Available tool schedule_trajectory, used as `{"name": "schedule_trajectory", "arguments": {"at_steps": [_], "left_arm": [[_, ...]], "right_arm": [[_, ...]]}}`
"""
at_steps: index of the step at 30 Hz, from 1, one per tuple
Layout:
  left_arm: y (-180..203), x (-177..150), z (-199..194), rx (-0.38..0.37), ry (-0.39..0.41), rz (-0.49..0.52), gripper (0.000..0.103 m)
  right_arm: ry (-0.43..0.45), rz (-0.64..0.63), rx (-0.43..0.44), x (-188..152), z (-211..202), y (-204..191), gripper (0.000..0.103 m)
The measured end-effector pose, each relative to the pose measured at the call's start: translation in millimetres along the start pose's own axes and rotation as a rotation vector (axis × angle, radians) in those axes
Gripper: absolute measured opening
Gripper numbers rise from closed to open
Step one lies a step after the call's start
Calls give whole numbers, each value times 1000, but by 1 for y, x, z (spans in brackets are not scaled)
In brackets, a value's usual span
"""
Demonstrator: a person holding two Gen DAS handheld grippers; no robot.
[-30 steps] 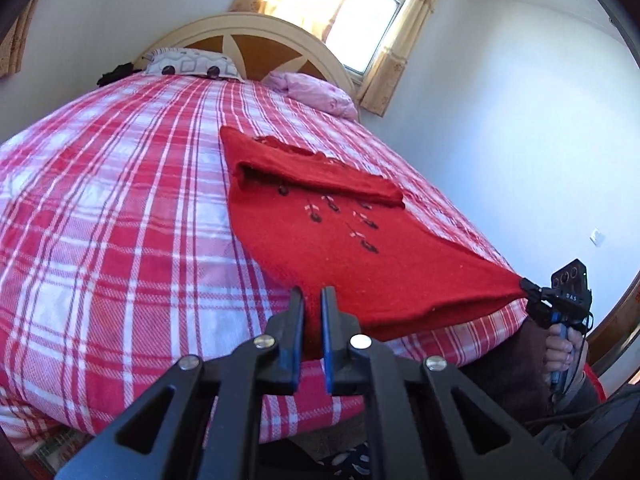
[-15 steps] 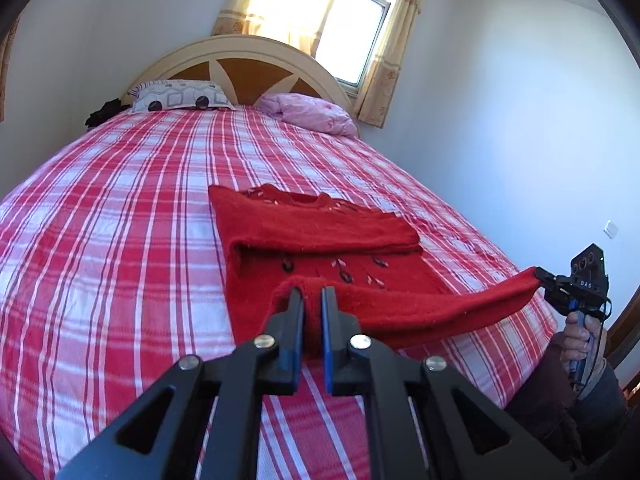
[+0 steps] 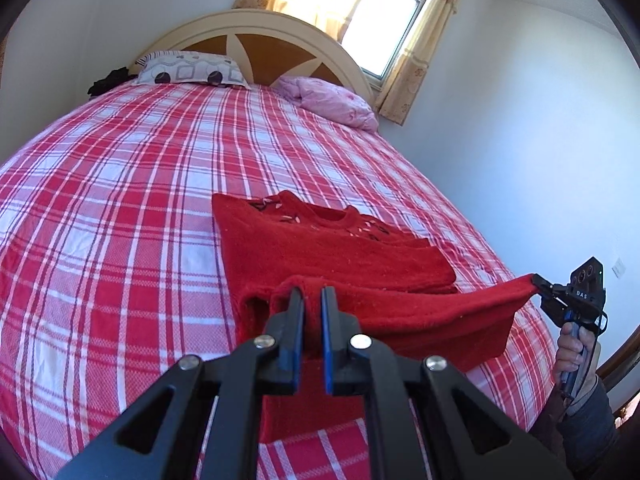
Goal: Fold small clothes
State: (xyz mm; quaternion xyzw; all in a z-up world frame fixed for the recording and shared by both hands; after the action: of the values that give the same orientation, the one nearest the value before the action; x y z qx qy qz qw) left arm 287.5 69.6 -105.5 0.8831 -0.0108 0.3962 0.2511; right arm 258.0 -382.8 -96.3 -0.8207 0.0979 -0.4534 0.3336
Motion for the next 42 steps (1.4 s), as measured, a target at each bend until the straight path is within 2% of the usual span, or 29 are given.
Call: {"name": "schedule_trajectory", "arguments": {"at_steps": [7,17,22,31,34,37,40,42], "left_arm": [[-8,32,19,6,2,-14,8],[-39,65,85,24,-70,-56,8],[-52,75,113,39,-104,-69,8],[-60,84,154,95,-143,-19,9],[-63,87,162,90,-148,-24,9],[-65,92,166,86,-138,-36,14],[-67,95,168,92,-137,-43,27],[-72,100,167,113,-128,-56,41]], "right_arm": [[-20,2,-12,28,39,6,6],[-68,18,-56,70,115,34,6],[-96,39,-86,79,149,56,6],[-169,71,-140,86,206,93,6],[-187,66,-158,88,218,100,7],[-205,77,-159,91,232,106,8],[-206,100,-164,94,239,112,9],[-209,113,-175,96,244,117,9]]}}
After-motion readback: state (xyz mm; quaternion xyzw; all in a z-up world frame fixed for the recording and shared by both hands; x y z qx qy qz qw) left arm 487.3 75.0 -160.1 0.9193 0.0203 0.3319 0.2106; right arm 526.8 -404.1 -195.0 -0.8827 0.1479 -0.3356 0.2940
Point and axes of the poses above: each gripper's, at about its wrist camera, not at the fingertips, and z roughly the way its jaws point, y to its right, x to its top, the point moved 7 cm from there along z, roughly the way its jaws point, and after that the axes turned 5 degrees about -z, right-handed, at the moved point
